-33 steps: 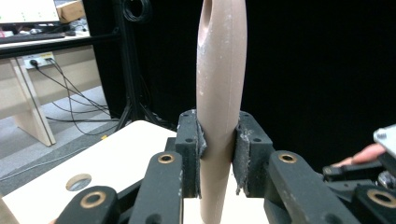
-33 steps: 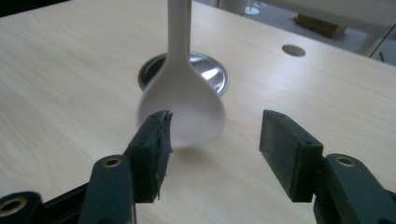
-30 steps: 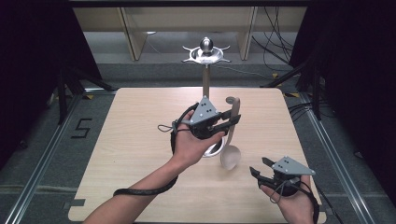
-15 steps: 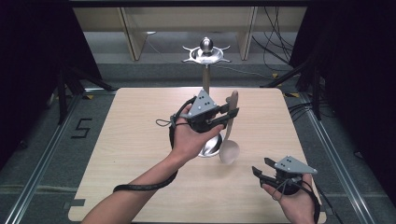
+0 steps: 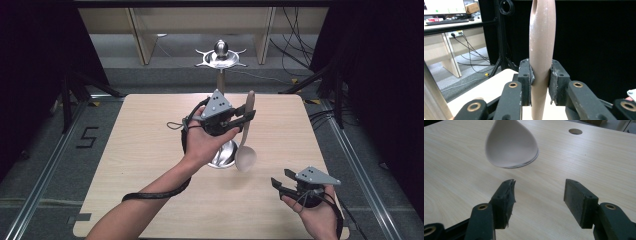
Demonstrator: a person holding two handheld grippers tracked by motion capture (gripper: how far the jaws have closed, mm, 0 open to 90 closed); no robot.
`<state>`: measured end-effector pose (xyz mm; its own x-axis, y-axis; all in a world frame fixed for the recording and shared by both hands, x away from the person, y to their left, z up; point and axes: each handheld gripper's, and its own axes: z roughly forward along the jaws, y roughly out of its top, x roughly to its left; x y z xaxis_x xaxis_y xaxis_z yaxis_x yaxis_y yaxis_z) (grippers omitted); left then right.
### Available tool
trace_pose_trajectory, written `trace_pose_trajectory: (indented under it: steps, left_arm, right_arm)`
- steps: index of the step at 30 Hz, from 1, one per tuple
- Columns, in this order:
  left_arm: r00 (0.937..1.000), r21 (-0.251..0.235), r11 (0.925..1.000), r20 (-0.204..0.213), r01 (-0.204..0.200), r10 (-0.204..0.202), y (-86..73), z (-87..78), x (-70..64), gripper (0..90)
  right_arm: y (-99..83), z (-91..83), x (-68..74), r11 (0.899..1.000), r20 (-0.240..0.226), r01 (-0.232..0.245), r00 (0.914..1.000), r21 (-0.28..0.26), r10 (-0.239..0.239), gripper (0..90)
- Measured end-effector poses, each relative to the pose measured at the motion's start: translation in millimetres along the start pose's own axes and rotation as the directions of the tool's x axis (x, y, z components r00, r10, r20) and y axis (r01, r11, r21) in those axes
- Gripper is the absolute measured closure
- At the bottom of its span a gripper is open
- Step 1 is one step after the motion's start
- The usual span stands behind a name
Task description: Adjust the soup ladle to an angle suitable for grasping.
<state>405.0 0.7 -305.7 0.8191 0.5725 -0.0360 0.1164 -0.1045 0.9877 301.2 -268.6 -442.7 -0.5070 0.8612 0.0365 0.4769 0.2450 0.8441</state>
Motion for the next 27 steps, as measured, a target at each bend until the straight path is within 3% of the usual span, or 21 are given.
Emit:
trace_pose_trajectory:
  steps: [1,3,6,7,10,13,16,18,19,23,27]
  left_arm:
    - [1.0000,0.002,1.0000,0.000,-0.002,0.002,0.3,0.5,0.7,73.3]
    - [1.0000,0.001,1.0000,-0.001,0.002,-0.002,0.9,1.6,1.3,73.3]
    - [1.0000,0.001,1.0000,-0.001,0.005,-0.005,2.5,3.2,2.2,73.3]
    - [1.0000,0.001,1.0000,0.001,0.005,-0.005,3.5,3.7,2.6,73.4]
    - [1.0000,-0.003,1.0000,0.003,0.007,-0.007,6.6,5.5,3.7,73.3]
    - [0.9999,-0.001,0.9999,0.005,0.011,-0.011,9.2,8.3,5.4,73.3]
    - [0.9999,0.001,0.9999,0.001,0.017,-0.017,11.2,11.2,6.6,73.4]
    - [0.9996,0.002,0.9996,-0.006,0.028,-0.028,12.1,13.3,7.1,73.4]
    - [0.9996,0.004,0.9996,-0.005,0.028,-0.028,12.6,14.2,7.5,73.4]
    - [0.9999,0.006,1.0000,-0.009,0.007,-0.007,14.0,16.0,9.2,73.4]
    - [0.9996,0.006,0.9997,-0.013,0.024,-0.024,14.3,18.6,9.3,73.4]
  right_arm:
    - [-0.2,-0.8,2.6,0.999,-0.002,-0.032,0.9995,0.017,0.032,42.3]
    - [-0.3,0.7,-0.7,1.000,-0.010,-0.003,0.9999,0.002,0.003,42.2]
    - [-1.0,1.7,-2.0,1.000,-0.009,-0.005,0.9999,0.004,0.005,41.9]
    - [-1.6,0.4,-0.9,1.000,0.000,-0.024,0.9997,0.015,0.024,41.7]
    - [-2.5,1.5,-3.4,1.000,-0.015,-0.017,0.9997,0.004,0.018,41.6]
    - [-4.6,-0.2,-2.0,0.998,-0.010,-0.058,0.9983,0.016,0.058,41.5]
    - [-5.4,-1.1,-6.7,0.999,-0.016,-0.033,0.9993,0.008,0.033,41.5]
    - [-6.2,-2.9,-4.5,0.998,-0.011,-0.067,0.9976,0.019,0.068,41.5]
    - [-6.2,-2.2,-7.1,0.999,-0.017,-0.043,0.9989,0.010,0.044,41.5]
    - [-5.3,-3.3,-5.4,0.999,-0.001,-0.039,0.9992,0.012,0.039,41.5]
    - [-4.3,-3.2,-5.9,0.999,-0.006,-0.033,0.9994,-0.001,0.033,41.5]
